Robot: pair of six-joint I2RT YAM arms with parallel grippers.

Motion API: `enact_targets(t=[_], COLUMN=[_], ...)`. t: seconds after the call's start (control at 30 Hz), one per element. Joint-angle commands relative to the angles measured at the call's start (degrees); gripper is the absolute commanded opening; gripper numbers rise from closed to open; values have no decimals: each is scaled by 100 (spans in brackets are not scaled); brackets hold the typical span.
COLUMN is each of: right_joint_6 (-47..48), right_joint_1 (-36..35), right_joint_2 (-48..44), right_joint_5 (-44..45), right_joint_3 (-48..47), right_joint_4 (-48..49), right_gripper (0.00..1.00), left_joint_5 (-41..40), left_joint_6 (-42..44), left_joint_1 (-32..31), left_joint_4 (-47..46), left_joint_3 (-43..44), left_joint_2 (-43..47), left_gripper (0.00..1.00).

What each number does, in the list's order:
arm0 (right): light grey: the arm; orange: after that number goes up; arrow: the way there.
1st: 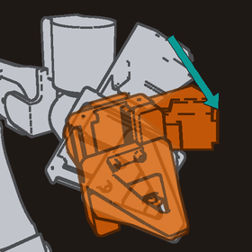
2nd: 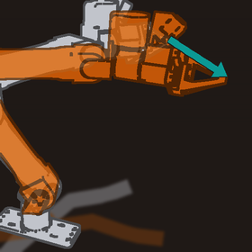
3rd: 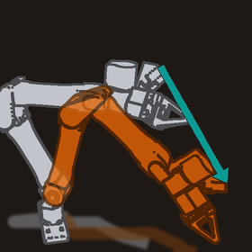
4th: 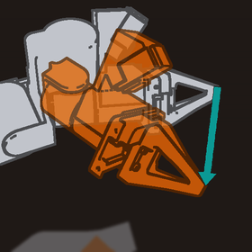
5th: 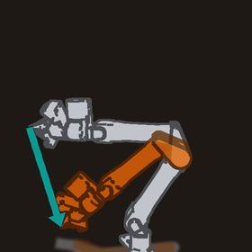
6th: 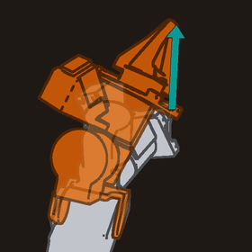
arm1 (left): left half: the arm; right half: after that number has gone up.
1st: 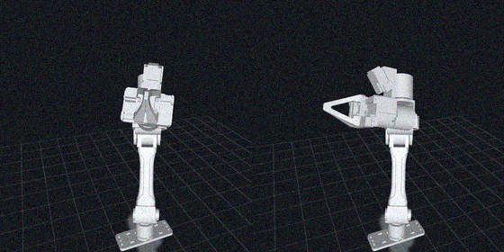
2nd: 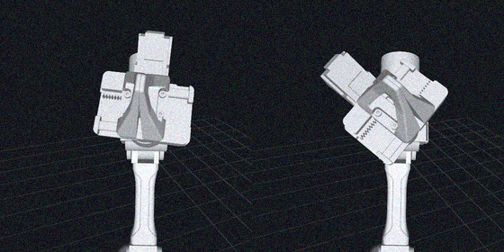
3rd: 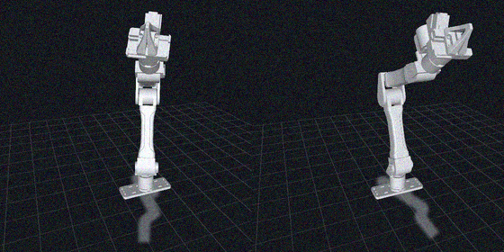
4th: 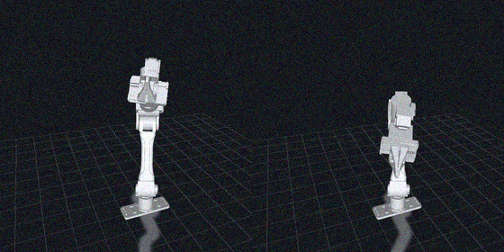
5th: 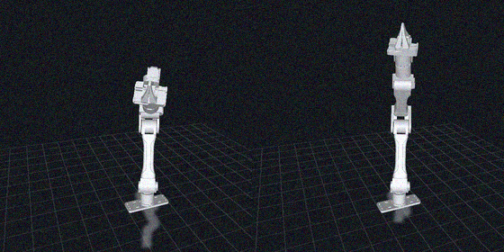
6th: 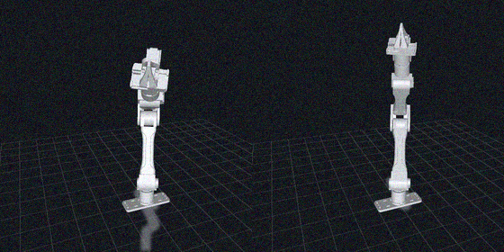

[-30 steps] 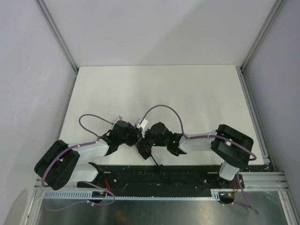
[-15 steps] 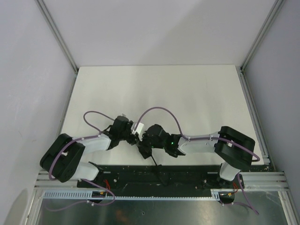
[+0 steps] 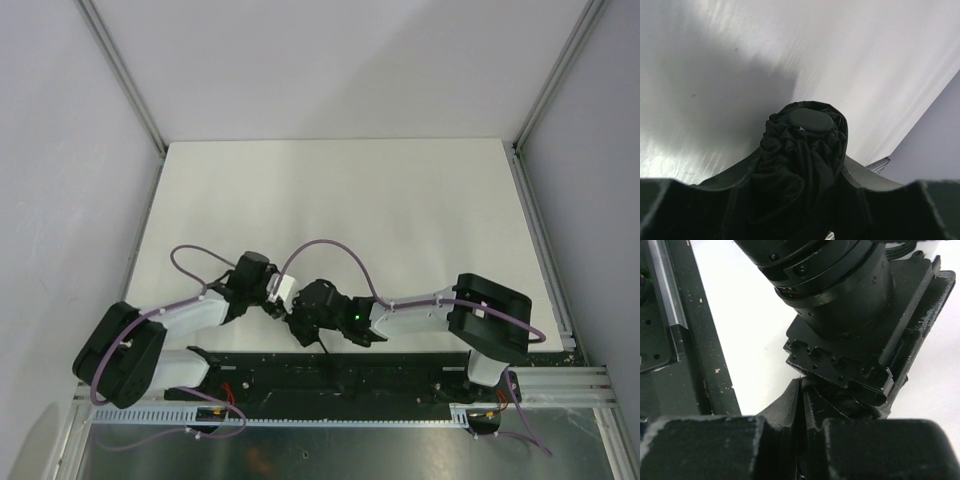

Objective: Put away the umbrella

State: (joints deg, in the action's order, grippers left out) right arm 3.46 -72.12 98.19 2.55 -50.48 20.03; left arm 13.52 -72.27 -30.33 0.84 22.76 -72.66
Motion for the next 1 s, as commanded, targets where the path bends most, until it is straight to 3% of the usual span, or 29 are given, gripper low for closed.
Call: enact_targets(t=[0.0,0.43,0.77,0.87,0.97], right_joint_6=[-127,-255,121,-43,-249], right_joint_1=[-90,-162,-690,-436,-381], right_joint_2=[493,666,702,463,-360], right_joint_5=[-74,-633,1096,442,-405], right_joint_3=[35,270,302,427,534], right_joint_4=[-573,-637,-937,-755,-644], right_gripper=[11,25,35,37,43], left_joint_5=[174,107,292,287,134], left_joint_6=[-741,-1305,-1471,-1370,-1266], left_joint_1=[-78,132,578,607,617], left_joint_4=[833,1217,1365,1366,1368], left_joint_3=[50,136,250,275,240], left_joint_2=[356,614,758,756,874], left_gripper=[0,0,0,0,0])
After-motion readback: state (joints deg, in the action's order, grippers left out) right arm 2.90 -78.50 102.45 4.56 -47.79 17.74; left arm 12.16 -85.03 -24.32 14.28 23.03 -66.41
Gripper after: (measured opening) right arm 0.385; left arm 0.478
